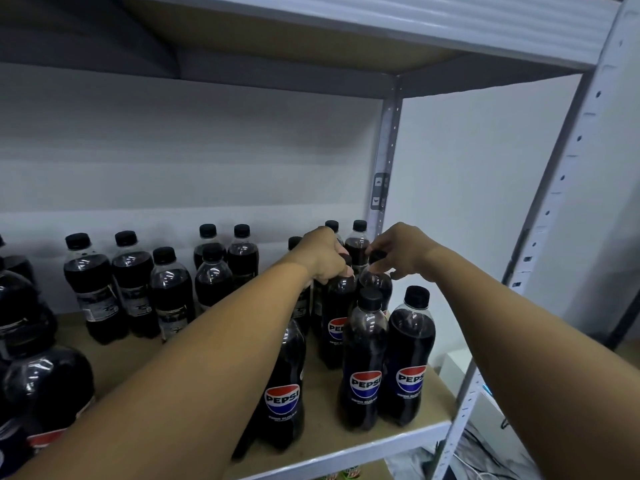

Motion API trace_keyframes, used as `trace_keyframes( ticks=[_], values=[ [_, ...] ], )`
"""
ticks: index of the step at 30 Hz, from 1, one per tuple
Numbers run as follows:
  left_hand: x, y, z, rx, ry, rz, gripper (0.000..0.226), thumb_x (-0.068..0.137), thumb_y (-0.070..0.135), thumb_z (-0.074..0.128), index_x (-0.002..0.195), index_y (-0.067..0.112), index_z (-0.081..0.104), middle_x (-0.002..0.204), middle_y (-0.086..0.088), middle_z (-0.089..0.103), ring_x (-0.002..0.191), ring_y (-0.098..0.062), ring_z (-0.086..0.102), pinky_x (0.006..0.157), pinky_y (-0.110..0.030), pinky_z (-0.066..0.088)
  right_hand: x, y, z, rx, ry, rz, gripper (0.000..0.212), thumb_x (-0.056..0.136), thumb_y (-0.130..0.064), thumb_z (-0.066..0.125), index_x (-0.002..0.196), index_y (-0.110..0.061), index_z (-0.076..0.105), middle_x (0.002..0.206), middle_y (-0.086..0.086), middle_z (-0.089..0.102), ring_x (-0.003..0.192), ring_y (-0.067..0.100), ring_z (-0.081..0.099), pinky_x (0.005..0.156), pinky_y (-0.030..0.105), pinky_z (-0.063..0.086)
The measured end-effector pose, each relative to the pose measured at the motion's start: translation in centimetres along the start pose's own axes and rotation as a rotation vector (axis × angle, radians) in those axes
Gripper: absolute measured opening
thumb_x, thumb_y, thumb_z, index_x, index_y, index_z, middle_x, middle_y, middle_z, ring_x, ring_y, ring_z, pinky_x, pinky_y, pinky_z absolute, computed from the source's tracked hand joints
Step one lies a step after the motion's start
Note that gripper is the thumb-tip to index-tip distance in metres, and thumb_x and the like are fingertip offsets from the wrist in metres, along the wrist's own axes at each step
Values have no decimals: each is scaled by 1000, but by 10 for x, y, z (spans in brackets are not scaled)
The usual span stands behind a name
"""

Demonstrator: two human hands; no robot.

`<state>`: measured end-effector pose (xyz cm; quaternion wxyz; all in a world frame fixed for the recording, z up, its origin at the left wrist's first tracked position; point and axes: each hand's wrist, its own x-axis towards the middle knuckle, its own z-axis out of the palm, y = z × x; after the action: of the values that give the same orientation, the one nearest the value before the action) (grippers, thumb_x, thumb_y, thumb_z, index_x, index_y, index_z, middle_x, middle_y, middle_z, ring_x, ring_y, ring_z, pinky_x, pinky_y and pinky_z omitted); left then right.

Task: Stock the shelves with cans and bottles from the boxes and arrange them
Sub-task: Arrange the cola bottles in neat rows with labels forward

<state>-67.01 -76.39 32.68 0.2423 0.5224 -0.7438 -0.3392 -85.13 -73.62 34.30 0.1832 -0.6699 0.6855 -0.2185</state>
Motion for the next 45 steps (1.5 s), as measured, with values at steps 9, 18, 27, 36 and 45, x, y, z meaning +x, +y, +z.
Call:
trace_keyframes(
  ticks=[9,18,27,36,45],
  values=[
    [9,1,4,-43,-37,-38,28,85,9,82,110,14,71,106,-10,72,104,-31,70,91,-42,61,-1,0,-4,-29,-12,12,35,79,-7,83,113,-11,75,101,13,73,92,36,72,77,43,63],
    [12,2,7,-60,-81,-49,29,87,7,79,114,10,68,112,-11,69,103,-27,68,85,-36,58,-2,0,-6,-113,-3,9,38,80,-9,84,116,-14,75,100,11,72,82,30,68,77,41,63],
    [7,5,9,62,-63,19,24,89,14,77,110,3,73,113,-20,72,103,-33,70,94,-45,58,-5,0,-4,-130,49,21,46,79,-14,85,123,-14,72,96,5,69,87,27,69,80,34,59],
    [-4,-2,-7,102,-33,63,53,83,31,85,129,12,67,131,-4,66,122,-23,61,111,-39,46,-6,-5,-1,-147,108,20,47,83,-28,82,126,-14,69,118,6,71,99,21,63,85,27,46],
    [-35,-46,-105,-12,354,25,24,86,17,82,109,14,76,115,-4,74,109,-19,68,93,-23,51,2,-82,20,-1,279,-158,34,89,-36,74,109,-8,74,114,5,72,110,23,65,77,17,42]
  ],
)
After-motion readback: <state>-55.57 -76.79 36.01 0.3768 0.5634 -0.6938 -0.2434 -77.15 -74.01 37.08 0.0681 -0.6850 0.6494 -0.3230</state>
